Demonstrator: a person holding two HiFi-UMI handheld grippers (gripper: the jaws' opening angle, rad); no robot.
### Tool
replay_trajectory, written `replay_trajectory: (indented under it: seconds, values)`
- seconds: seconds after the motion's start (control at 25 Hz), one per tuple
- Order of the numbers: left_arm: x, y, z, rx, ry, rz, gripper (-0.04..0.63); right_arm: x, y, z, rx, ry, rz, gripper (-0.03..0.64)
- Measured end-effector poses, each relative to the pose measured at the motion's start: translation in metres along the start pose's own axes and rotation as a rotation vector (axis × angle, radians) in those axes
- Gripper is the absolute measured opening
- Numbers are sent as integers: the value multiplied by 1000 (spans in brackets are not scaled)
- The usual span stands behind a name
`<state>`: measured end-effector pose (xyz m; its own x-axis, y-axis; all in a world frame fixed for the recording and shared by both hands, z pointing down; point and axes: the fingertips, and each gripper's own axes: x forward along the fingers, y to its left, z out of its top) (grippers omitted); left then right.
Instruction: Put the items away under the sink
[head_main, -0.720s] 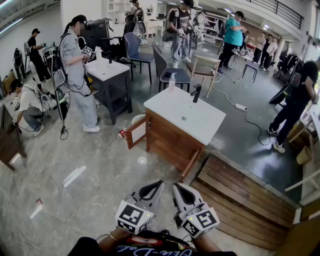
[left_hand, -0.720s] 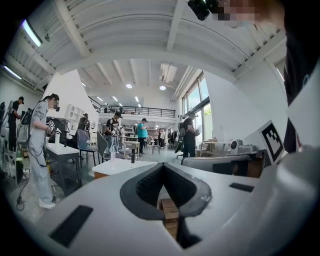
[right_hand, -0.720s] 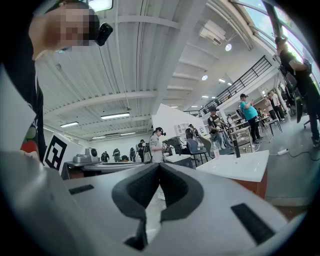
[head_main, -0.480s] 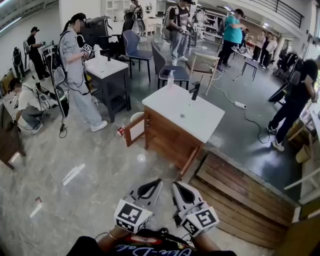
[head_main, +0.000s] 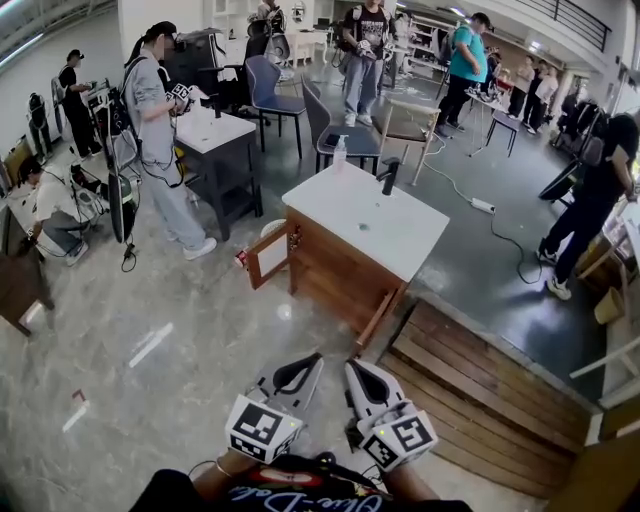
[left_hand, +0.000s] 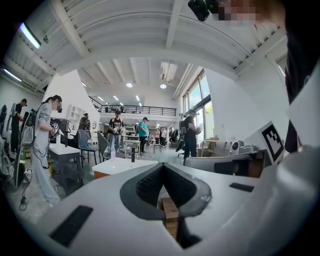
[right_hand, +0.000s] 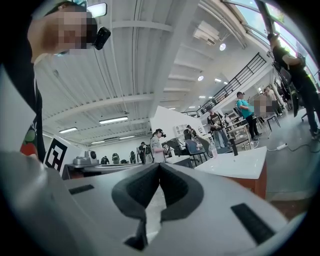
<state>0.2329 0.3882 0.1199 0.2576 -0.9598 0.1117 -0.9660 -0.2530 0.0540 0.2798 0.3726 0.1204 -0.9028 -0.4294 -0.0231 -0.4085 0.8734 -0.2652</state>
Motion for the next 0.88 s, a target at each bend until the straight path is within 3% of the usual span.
replay_trajectory:
  seconds: [0.88]
  values:
    - [22, -30, -11, -1, 12, 44, 6, -30, -36, 1, 25, -25, 28, 9]
